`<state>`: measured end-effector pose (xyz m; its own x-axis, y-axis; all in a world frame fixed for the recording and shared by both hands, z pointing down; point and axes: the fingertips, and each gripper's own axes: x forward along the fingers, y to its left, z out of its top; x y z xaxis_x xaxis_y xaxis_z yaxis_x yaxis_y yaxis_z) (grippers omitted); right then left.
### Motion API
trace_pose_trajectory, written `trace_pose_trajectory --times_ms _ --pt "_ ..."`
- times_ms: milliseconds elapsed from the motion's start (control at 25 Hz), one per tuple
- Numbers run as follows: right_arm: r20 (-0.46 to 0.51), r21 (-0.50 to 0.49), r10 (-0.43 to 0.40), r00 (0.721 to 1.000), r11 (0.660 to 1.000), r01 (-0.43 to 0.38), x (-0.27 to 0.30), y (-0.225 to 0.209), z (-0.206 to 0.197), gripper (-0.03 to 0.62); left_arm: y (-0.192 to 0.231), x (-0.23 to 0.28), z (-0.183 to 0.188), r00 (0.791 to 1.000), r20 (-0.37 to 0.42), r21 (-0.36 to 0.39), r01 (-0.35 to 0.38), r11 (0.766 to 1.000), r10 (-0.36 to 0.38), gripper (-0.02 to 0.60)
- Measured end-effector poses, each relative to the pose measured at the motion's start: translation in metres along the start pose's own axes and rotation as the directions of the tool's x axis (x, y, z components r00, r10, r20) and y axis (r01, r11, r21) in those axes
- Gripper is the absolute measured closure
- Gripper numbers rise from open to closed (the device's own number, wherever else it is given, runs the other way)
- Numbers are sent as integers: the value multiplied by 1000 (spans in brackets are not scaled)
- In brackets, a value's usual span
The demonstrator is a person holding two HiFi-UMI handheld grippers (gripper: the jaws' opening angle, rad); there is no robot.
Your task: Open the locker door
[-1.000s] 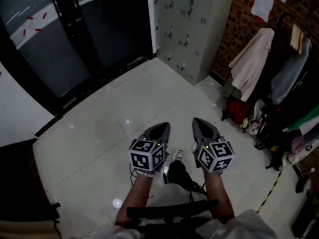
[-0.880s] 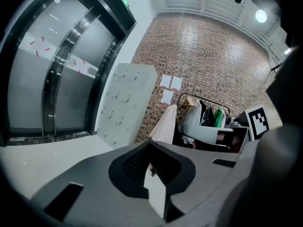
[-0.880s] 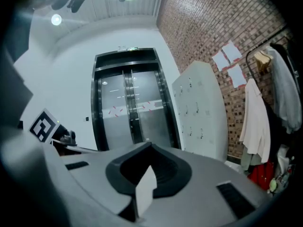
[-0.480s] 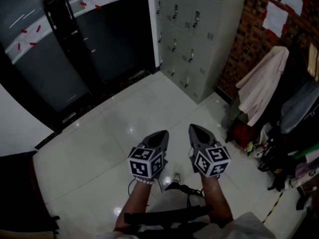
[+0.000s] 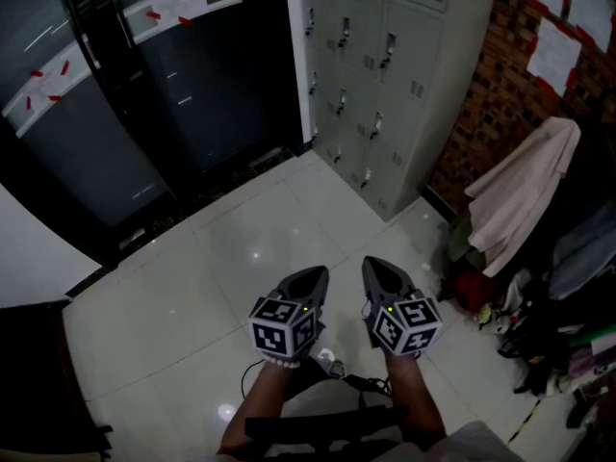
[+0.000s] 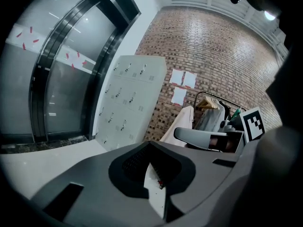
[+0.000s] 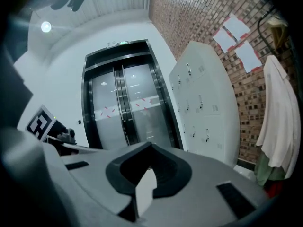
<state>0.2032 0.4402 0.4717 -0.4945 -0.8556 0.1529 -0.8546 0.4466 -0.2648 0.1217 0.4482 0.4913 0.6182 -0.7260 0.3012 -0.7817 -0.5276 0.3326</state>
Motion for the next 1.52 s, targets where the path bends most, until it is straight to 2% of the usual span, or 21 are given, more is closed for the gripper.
trace_pose_trajectory --times_ms 280,480,760,1200,1520 --pt "3 8 -21 1000 1000 21 38 -34 15 585 23 41 17 1000 -11 -13 15 1000 -15 588" --pt "8 16 -30 1000 999 30 83 -41 20 585 59 65 32 999 -22 -8 29 1000 -30 588" --pt "23 20 -97 995 995 96 179 -50 30 585 147 112 73 995 -30 -6 91 996 -91 588" --pt "62 20 -173 983 985 172 360 -26 83 585 299 162 175 988 -38 50 153 987 -151 588" --pt "51 8 -196 979 981 195 443 -18 95 585 369 196 215 984 -40 50 176 983 -174 588"
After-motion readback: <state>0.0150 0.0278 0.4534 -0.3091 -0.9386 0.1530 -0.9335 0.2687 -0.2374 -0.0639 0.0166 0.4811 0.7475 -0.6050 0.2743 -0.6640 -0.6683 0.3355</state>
